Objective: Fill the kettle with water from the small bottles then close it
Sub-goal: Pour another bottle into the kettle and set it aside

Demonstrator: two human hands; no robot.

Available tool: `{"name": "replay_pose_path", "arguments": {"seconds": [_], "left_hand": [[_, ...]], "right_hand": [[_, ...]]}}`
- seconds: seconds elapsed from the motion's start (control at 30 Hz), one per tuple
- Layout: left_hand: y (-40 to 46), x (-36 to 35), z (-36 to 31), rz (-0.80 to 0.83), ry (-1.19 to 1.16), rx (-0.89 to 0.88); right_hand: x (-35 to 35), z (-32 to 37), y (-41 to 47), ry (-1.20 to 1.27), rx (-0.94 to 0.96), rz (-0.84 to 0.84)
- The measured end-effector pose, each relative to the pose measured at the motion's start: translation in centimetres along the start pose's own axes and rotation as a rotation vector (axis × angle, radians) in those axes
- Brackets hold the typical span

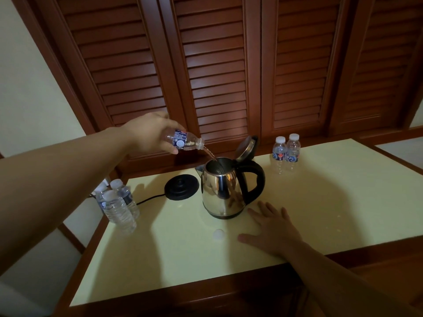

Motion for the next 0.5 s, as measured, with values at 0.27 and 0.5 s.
{"name": "replay_pose_path", "arguments": {"seconds": [0.27,0.5], "left_hand": [[1.6,2.2,-1.1,0.023,0.188,-0.117],[2.5,4.3,-3.1,0.075,0.287,-0.154]], "right_hand": [[0.1,0.1,0.0,-0.011,0.011,0.002],[-0.1,-0.1,0.2,0.002,0.013,-0.008]]}}
Point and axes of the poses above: each hand's wrist, its own y-axis towards the middle knuckle, its own x-axis out of the back of the hand, z = x × y, the point moved 1 cm from there along y, towards the middle knuckle, and after that the axes turned 6 degrees about y, right-handed, at the moved point
